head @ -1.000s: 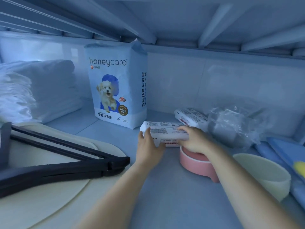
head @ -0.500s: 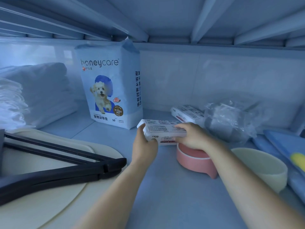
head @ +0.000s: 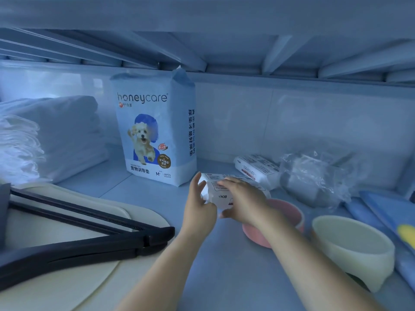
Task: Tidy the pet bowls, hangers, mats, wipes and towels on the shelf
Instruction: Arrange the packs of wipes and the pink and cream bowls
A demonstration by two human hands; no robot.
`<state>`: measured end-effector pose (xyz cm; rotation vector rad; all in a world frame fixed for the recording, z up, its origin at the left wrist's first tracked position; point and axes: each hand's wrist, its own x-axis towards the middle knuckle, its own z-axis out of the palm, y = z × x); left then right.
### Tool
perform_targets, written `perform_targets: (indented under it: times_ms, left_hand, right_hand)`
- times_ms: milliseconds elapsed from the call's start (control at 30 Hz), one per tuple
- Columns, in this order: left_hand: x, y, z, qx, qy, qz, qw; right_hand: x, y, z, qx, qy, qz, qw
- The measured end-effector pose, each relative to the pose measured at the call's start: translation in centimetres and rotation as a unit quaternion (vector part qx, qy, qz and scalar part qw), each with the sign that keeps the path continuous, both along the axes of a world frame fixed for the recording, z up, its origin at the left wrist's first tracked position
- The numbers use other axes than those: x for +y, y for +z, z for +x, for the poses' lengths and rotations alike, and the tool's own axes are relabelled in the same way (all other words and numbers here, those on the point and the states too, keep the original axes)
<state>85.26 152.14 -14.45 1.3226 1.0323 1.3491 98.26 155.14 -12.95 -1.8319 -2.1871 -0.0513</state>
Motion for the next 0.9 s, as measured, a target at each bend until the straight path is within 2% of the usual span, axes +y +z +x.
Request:
perform_targets:
  times_ms: [267,633,900]
  left_hand:
    - [0.4,-0.9,0.3,0.010,-0.002,0.052,0.999]
    - [0.8,-0.8,0.2,0.036,0.013,0.057,0.998]
    - [1.4,-0.4,-0.2,-0.058,0.032,-0.016,0.998]
  right_hand:
    - [0.3,-0.3,-0.1,-0.002,-0.006,0.092,0.996]
    - [0.0,0.3,0.8,0.058,0.015,0.113,0.992]
    - [-0.7,2.1,0.7,0.162,0.053,0.103,0.980]
